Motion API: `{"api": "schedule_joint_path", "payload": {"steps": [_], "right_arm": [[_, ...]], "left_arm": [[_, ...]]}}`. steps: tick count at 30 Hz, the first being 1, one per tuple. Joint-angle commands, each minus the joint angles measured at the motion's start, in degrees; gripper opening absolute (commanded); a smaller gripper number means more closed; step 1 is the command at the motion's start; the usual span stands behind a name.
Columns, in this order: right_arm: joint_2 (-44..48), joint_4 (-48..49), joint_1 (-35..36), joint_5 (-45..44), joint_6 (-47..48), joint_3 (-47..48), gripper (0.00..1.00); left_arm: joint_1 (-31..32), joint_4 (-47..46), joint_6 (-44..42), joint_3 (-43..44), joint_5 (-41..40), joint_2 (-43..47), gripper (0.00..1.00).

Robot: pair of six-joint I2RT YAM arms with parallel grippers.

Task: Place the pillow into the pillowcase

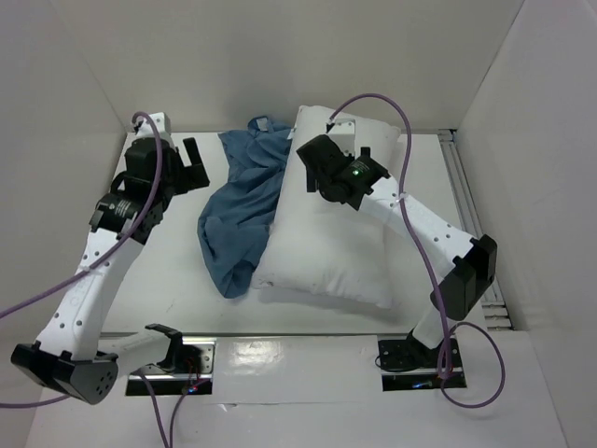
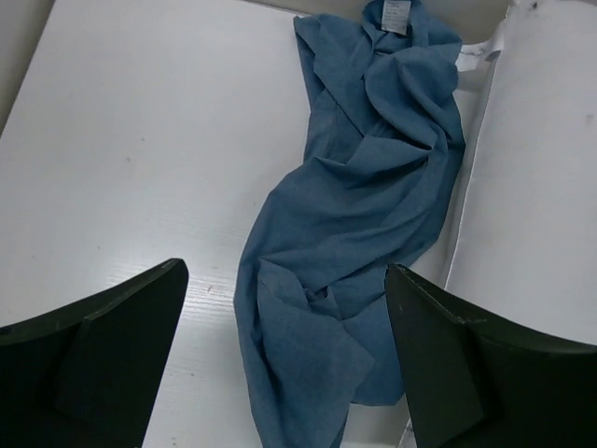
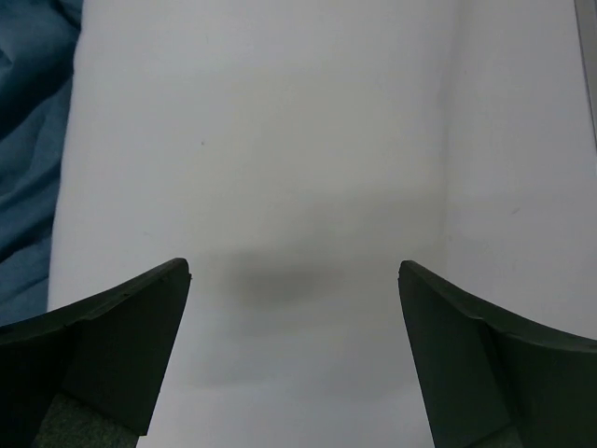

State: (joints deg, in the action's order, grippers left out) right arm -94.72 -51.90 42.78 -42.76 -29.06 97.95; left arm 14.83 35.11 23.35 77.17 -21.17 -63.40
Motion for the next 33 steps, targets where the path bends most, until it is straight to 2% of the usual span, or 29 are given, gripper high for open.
{"api": "schedule_joint_path", "payload": {"steps": [1, 5, 10, 15, 19, 22, 25, 26, 29, 30, 31, 33], "right_arm": [[3.7, 1.5, -0.7, 0.2, -2.1, -2.9, 1.00], [5.0, 5.1, -1.2, 3.0, 2.1, -3.6, 1.00], [0.7, 5.2, -1.2, 6.1, 6.2, 2.5, 1.00], [-2.7, 3.8, 1.3, 7.9, 6.2, 5.4, 1.00], [-2.2, 8.1, 6.7, 9.4, 3.8, -1.3, 1.00], [-4.1, 8.7, 7.3, 10.9, -1.3, -5.3, 1.00], [-4.1, 5.6, 7.3, 6.5, -7.0, -13.3, 0.98], [-3.2, 4.4, 6.6, 3.2, -9.6, -15.2, 0.75], [3.2, 3.4, 3.5, 0.1, -10.1, -21.8, 0.37], [5.0, 2.9, 2.2, 0.0, -9.5, -22.6, 0.11], [6.7, 2.2, 0.8, -0.8, -9.5, -22.6, 0.00], [11.3, -1.3, -2.6, -4.3, -8.3, -22.3, 0.00]], "left_arm": [[0.3, 3.8, 1.1, 4.5, 2.6, -3.4, 1.00], [0.3, 4.3, 0.2, 6.4, 4.2, -5.4, 1.00], [0.3, 4.9, 2.1, 7.6, 5.3, -7.4, 1.00], [0.3, 5.6, 2.1, 5.9, 6.5, -8.0, 1.00], [-0.2, 6.1, 3.6, 5.3, 8.2, -9.3, 1.00], [-0.2, 6.9, 4.2, 5.3, 8.2, -10.3, 1.00], [-0.2, 6.9, 4.2, 5.3, 8.2, -10.3, 1.00], [-0.2, 6.9, 3.7, 5.3, 8.7, -10.3, 1.00], [-0.2, 6.9, 3.1, 6.7, 10.5, -10.9, 1.00], [-0.2, 6.9, 2.6, 7.2, 10.5, -10.9, 1.00], [-0.2, 6.9, 2.6, 7.2, 11.1, -10.9, 1.00], [-0.8, 6.9, 2.6, 7.2, 12.4, -10.9, 1.00]]}}
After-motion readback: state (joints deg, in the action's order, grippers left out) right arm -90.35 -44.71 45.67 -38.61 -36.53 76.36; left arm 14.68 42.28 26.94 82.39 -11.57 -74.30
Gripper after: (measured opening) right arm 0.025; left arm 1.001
